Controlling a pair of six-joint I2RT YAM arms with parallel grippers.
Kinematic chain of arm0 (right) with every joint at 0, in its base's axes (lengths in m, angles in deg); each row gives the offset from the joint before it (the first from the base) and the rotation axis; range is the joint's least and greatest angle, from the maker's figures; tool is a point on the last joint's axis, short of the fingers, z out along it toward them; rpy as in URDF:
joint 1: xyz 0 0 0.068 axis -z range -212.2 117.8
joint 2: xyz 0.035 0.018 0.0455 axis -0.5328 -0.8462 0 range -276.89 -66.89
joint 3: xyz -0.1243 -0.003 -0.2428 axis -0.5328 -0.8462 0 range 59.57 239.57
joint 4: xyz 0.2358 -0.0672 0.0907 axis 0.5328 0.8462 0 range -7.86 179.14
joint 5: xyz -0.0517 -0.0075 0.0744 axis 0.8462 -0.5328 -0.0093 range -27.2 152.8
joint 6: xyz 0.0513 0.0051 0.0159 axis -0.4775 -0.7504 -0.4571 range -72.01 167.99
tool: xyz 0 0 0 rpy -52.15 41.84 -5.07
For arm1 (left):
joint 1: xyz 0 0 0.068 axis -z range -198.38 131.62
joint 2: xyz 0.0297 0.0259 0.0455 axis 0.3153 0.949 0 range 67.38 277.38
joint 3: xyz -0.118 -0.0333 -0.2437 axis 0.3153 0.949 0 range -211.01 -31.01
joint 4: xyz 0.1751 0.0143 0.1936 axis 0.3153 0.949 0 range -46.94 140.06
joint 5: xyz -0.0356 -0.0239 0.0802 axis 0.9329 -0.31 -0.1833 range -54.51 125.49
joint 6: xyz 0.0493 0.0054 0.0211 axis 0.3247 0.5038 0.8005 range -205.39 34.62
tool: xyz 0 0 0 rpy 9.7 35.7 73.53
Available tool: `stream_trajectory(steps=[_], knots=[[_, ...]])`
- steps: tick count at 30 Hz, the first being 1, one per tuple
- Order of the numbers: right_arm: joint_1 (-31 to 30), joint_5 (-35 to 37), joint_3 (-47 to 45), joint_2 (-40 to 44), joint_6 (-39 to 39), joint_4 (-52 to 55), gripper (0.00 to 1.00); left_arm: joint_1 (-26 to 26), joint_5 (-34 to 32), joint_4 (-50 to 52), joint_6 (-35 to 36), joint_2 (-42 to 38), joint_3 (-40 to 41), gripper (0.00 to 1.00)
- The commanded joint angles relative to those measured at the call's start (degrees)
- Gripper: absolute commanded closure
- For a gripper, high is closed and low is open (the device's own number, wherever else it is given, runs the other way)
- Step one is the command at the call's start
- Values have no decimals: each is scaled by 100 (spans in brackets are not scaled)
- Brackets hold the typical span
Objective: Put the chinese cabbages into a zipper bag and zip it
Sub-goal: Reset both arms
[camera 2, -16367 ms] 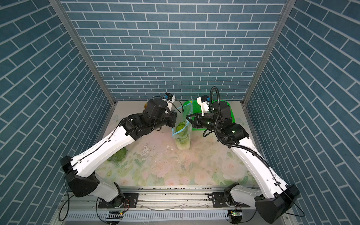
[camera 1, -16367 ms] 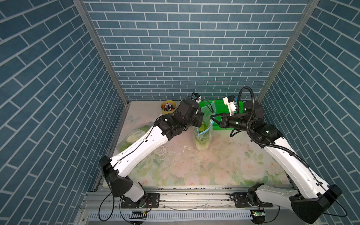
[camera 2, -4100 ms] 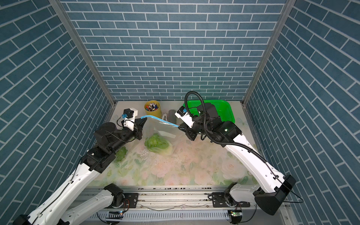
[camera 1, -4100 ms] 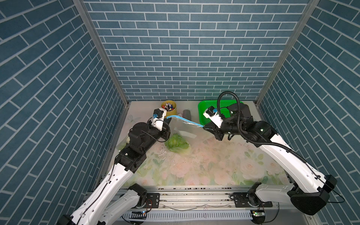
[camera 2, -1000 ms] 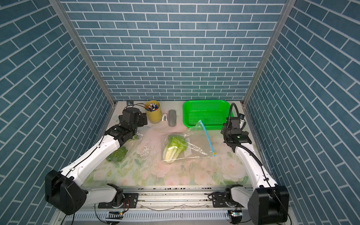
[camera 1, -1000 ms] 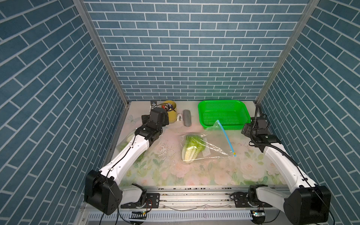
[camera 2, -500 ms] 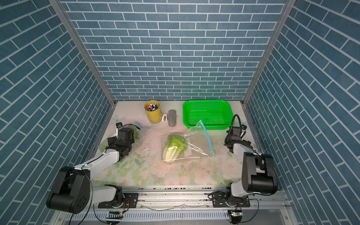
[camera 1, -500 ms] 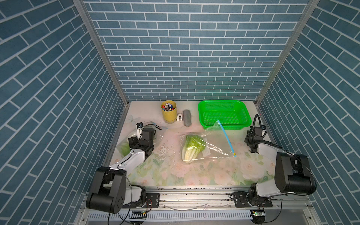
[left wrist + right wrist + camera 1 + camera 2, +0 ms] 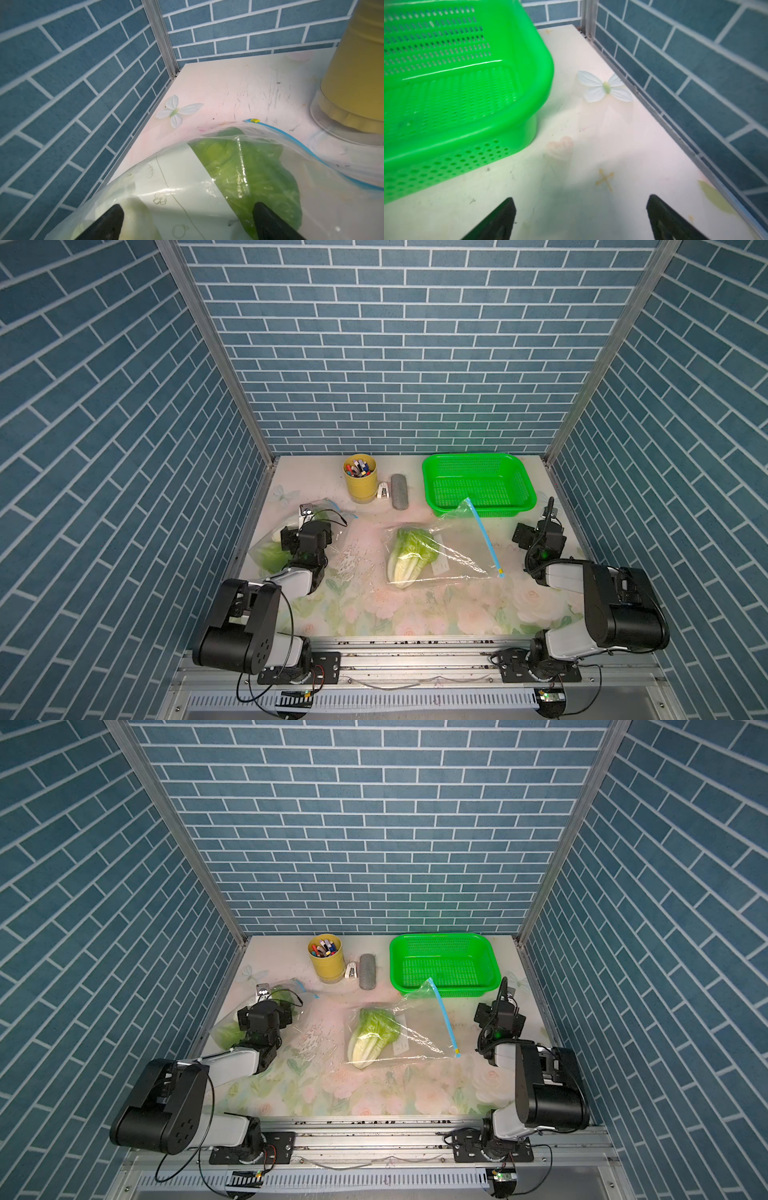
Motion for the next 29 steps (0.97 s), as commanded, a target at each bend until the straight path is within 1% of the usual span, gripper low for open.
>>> stream_trajectory(steps=[1, 5, 6, 7, 8, 9, 10, 11, 29], knots=[[-20, -435, -66, -121, 383, -865, 1, -82, 647, -1068, 306, 288, 191, 1], [-31, -428, -61, -121, 388, -838, 1, -211, 921, -790, 208, 438, 25, 1], [-37, -408, -70, -110, 392, -848, 1, -282, 953, -998, 174, 643, -13, 1], [-57, -382, -71, -116, 408, -859, 1, -383, 1140, -912, 98, 567, 19, 1], [-75, -373, -70, -117, 411, -855, 1, -434, 1165, -691, 42, 529, -67, 1], [-79, -383, -70, -119, 410, -859, 1, -442, 1153, -903, 46, 585, -5, 1], [-74, -382, -70, -117, 410, -850, 1, -442, 1171, -642, 28, 522, -60, 1], [-79, -382, -74, -119, 410, -855, 1, -459, 1190, -790, 26, 570, -45, 1], [-75, -386, -71, -117, 410, -855, 1, -468, 1226, -754, 34, 526, -33, 1]])
